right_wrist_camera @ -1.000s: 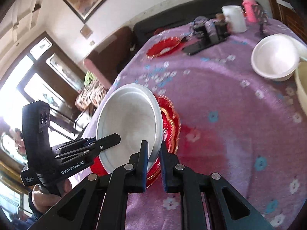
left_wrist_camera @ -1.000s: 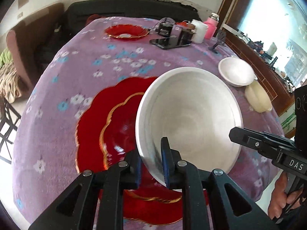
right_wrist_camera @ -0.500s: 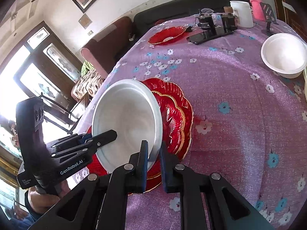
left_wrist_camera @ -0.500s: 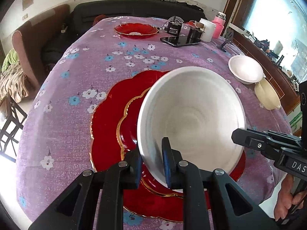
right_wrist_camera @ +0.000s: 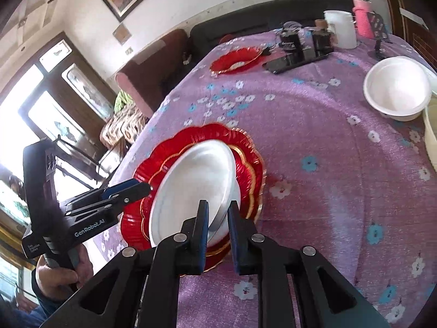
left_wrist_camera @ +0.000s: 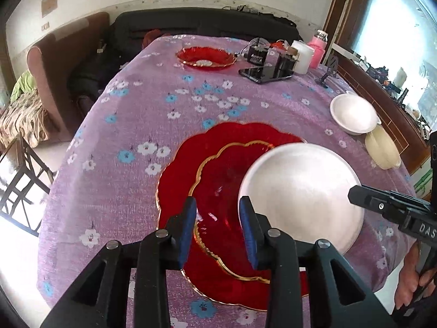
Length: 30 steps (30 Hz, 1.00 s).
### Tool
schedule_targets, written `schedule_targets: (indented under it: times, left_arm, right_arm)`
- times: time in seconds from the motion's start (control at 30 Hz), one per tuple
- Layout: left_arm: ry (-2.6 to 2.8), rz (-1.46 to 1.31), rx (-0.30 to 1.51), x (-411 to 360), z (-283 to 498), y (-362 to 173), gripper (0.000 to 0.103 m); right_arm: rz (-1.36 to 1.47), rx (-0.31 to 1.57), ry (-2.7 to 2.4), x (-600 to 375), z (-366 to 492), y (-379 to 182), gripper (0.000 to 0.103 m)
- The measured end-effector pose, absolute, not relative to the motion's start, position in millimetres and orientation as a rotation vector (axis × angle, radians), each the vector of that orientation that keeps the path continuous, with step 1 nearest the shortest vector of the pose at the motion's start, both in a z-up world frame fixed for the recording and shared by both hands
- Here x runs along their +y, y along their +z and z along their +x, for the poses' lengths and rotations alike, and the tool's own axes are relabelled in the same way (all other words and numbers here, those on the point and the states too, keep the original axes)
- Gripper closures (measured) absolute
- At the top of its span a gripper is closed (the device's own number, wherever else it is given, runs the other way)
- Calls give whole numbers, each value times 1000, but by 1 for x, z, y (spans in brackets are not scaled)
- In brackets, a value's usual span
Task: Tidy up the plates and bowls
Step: 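Open the right gripper and move it to the beige bowl, then grasp the rim of the beige bowl with the right gripper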
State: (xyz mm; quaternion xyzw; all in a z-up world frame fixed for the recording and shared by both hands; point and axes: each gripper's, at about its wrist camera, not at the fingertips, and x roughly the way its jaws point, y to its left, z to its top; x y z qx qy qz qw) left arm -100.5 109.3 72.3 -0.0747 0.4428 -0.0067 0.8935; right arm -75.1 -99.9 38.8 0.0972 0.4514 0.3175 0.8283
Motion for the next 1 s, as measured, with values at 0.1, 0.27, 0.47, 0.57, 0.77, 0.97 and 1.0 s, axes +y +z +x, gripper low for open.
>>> schedule_targets:
  times: [0.1,0.27,0.47,0.57,0.77,0.97,1.0]
  left_arm:
    - [-35,-131,903,98,-99,83,71]
    - [-88,-111,888,74,-91,97,68]
    - [-129,-72,894,42,-82,106,67]
    - [-208,-58,905,11,-72,111,66]
    - [-422,-70,980,-83,-36,108,64]
    - [-477,-123,1043,-160,16,91,64]
    - [-471,-124,1054,-168,26,86,64]
  right_arm:
    - [249,933,658,-118,-73,47,88]
    - [301,898,633,-148,-67,54,88]
    - [389,861,588,-193,-62,61,88]
    - [420,799,506,-238,-60,70,88]
    - [494,740,282,-340,-63,71,87]
    - [566,754,121,-415,-53,52,76]
    - [589,760,116,-424,-49,48,76]
